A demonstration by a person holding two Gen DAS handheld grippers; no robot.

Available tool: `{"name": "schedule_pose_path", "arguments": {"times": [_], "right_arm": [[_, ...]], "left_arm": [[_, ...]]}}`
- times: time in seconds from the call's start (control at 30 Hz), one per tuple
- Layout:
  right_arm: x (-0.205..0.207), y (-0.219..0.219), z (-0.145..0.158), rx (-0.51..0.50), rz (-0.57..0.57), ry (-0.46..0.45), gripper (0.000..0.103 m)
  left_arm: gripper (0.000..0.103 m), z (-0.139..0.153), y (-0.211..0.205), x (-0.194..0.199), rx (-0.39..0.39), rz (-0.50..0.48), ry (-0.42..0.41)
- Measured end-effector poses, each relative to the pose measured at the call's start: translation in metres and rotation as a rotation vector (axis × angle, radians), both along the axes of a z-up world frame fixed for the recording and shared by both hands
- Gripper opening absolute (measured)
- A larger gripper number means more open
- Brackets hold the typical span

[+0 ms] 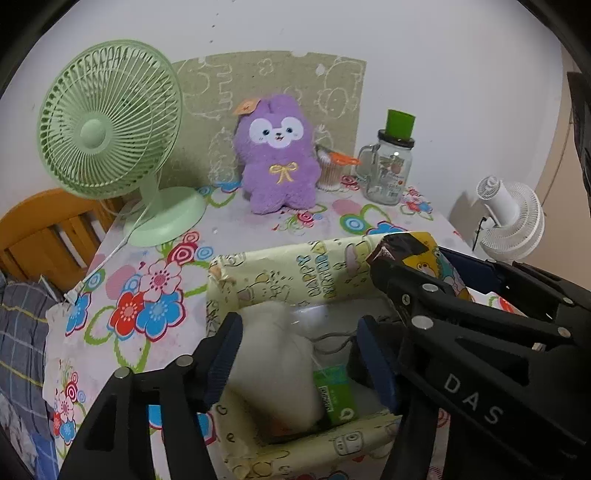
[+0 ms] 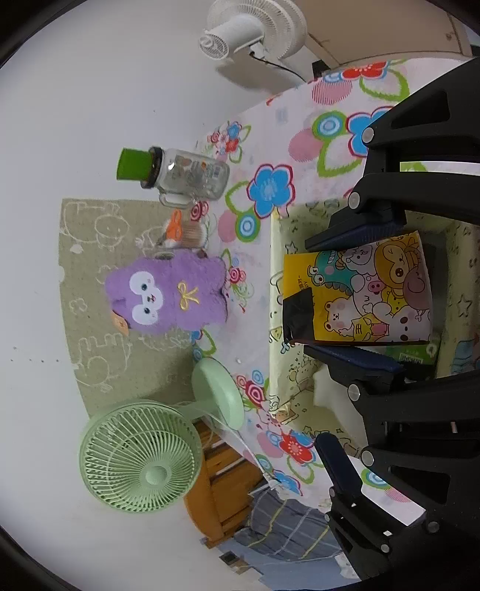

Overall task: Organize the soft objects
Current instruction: 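Lower both items into the fabric box and open both tools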

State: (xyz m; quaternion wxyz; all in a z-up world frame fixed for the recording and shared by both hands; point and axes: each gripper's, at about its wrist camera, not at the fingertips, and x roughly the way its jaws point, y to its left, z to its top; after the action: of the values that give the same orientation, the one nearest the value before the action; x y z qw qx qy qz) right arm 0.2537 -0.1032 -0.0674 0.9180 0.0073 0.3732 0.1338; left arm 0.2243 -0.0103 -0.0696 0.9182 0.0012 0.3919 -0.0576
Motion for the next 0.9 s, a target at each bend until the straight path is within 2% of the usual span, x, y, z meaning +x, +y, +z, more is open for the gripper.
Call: {"name": "schedule_pose_path", "arguments": {"times": [0.27, 0.4, 0.43, 0.9], "right_arm": [[0.010, 0.017, -0.012, -0.048, 0.026, 0.045, 0.056], [0.008, 0.014, -0.014, -0.044, 0.015, 0.054, 0.077], [0.006, 0.013, -0.012, -0.045, 0.008, 0.048, 0.080], [-0.019, -0.005, -0.004, -0.037, -0.032, 0.050, 0.081]], "left_arm": [[0.075, -0.010, 0.013, 0.003, -0.020, 0.003, 0.043], [0.082, -0.010, 0.011, 0.001, -0.017, -0.013, 0.043], [0.083, -0.010, 0.010, 0.000, -0.015, -0.018, 0.042], [0.095, -0.002, 0.005, -0.019, 0.015, -0.012, 0.019]]}}
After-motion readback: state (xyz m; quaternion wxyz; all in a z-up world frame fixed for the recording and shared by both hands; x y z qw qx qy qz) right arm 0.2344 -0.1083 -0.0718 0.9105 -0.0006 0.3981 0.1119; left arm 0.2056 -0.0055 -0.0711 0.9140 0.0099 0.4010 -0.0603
